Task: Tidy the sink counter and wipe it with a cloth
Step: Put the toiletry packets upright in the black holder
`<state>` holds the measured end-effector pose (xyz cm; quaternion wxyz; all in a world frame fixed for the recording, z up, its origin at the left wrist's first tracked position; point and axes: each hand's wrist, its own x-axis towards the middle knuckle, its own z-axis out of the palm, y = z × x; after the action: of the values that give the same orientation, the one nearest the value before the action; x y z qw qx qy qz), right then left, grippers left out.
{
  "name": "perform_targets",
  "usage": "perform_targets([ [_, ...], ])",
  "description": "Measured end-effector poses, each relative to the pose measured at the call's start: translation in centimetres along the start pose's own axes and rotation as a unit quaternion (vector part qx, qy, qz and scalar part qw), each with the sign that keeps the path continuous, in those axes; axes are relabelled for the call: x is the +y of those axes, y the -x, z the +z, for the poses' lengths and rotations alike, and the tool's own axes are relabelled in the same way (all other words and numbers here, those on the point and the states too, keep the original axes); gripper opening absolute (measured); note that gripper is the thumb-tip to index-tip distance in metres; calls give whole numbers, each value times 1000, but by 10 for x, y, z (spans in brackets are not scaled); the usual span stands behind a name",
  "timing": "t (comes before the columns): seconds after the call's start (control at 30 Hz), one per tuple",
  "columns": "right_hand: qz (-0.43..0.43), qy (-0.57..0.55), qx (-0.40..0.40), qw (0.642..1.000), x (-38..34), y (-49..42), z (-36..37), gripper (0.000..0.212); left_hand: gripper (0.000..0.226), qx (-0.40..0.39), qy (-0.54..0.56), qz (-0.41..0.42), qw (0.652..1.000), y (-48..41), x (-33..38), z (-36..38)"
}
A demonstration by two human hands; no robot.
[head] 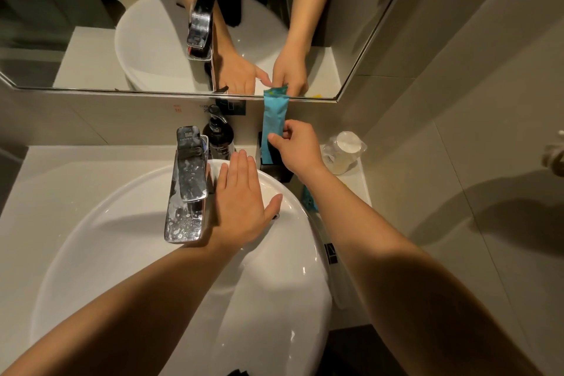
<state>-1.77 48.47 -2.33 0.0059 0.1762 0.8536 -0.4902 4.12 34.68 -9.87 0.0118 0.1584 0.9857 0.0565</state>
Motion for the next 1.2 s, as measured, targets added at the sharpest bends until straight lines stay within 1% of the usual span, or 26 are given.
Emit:
perform_targets([
  [0.13, 1, 37, 5, 999, -1, 7, -9, 38, 96, 8, 0, 5, 1000, 1, 1, -2],
  [0.2, -1, 40, 32, 999, -2, 14, -20, 45, 96, 9, 1, 6, 1000, 1, 1, -2],
  [0.23, -4, 32, 52, 998, -2, 20, -28, 46, 96, 11, 0, 7, 1000, 2, 1, -3],
  [0.3, -5, 3, 86, 996, 5, 35, -46, 34, 96, 12, -3, 11, 1000, 2, 0, -3],
  [0.37, 17, -6, 94, 995, 23, 52, -64, 19, 97, 14, -4, 13, 1000, 3, 0, -3],
  [0.47, 103, 39, 72, 991, 67, 79, -81, 12, 99, 2, -18, 6, 1000, 1, 1, -4],
  [0.57, 193, 91, 32, 976, 107, 106, -83, 13, 98, -4, -22, 0, 1000, 1, 2, -4],
  [0.67, 246, 143, -4, 959, 128, 132, -78, 16, 96, -8, -33, -4, 999, 1, 2, -4],
  [0.83, 270, 219, -18, 937, 133, 155, -61, 35, 96, -4, -32, -1, 999, 2, 2, -5],
  [0.93, 268, 261, -24, 927, 130, 160, -53, 33, 96, -1, -32, -7, 999, 1, 3, -5],
  [1.0, 264, 252, -20, 931, 129, 161, -51, 28, 97, -7, -36, -8, 999, 1, 3, -5],
  [1.07, 268, 218, -23, 938, 133, 161, -51, 24, 97, -9, -40, -5, 999, 2, 3, -4],
  [1.1, 269, 198, -28, 942, 135, 160, -52, 25, 96, -8, -39, -4, 999, 2, 3, -5],
  [1.2, 267, 135, -27, 954, 136, 163, -59, 38, 96, -7, -40, -3, 999, 1, 2, -5],
])
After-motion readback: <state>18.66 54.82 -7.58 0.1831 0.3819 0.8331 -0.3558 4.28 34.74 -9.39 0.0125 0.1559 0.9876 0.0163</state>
